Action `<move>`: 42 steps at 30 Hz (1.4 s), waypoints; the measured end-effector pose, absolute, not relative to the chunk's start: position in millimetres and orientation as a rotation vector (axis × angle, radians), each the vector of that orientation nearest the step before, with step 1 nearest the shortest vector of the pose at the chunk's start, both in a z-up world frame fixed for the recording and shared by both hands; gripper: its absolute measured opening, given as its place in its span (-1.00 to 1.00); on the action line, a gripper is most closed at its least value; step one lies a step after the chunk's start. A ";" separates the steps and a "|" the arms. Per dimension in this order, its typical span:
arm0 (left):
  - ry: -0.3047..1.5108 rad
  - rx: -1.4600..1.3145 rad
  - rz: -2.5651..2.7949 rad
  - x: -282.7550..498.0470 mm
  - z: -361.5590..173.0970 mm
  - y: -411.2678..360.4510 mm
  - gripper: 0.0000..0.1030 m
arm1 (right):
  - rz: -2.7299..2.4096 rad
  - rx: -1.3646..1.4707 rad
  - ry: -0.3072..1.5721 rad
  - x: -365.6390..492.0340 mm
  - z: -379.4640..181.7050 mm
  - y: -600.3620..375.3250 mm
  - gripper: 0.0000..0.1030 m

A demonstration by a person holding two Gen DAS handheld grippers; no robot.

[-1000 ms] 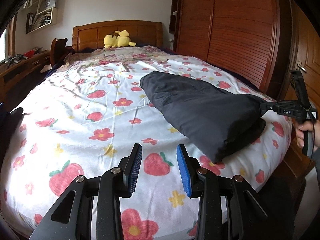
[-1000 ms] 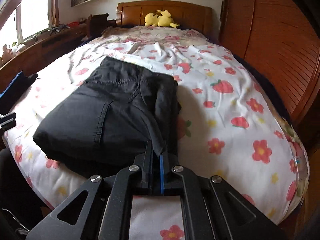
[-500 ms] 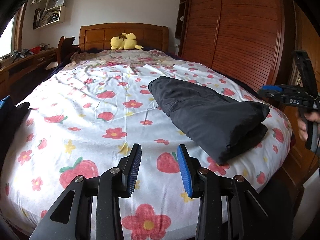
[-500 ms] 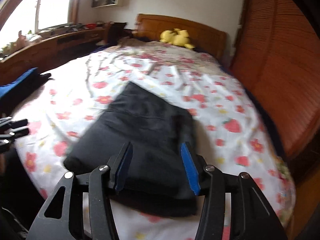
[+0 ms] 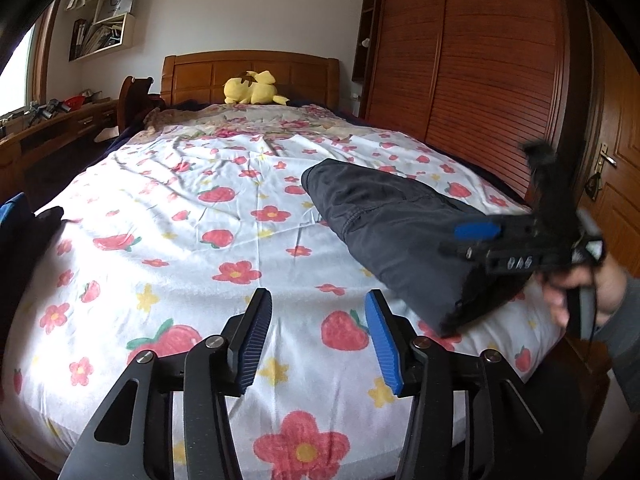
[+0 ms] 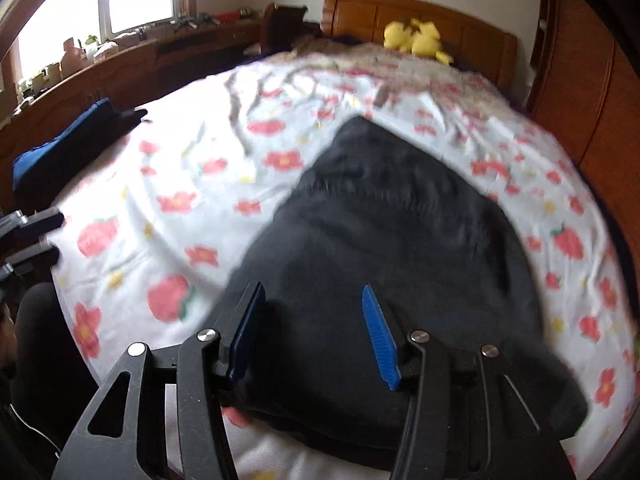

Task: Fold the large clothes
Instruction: 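Grasp the folded black bundle with the left gripper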

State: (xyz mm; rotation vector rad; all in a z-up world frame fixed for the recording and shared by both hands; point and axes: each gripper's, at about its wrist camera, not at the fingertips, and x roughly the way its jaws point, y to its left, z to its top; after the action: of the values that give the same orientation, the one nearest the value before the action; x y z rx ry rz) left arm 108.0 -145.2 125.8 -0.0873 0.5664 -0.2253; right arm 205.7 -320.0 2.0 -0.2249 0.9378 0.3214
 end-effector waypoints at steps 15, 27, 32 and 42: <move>0.585 -0.049 -0.302 145.3 123.2 -164.1 0.22 | 0.201 -0.223 0.847 151.1 27.3 -373.2 0.00; 0.593 0.005 -0.349 191.3 117.0 -186.1 0.23 | -0.003 -0.118 0.891 115.1 16.3 -459.8 0.00; 0.605 0.019 -0.346 213.9 115.3 -192.6 0.23 | -0.018 -0.095 0.886 124.1 9.6 -464.9 0.00; 0.637 0.061 -0.326 281.0 109.4 -210.0 0.23 | -0.007 -0.111 0.923 148.9 -18.7 -469.7 0.07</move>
State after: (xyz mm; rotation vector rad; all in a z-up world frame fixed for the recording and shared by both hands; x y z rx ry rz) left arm 281.0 -210.0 109.4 0.0613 0.6375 -0.3260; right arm 148.9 -469.7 -18.7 -0.1115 0.9233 -0.0068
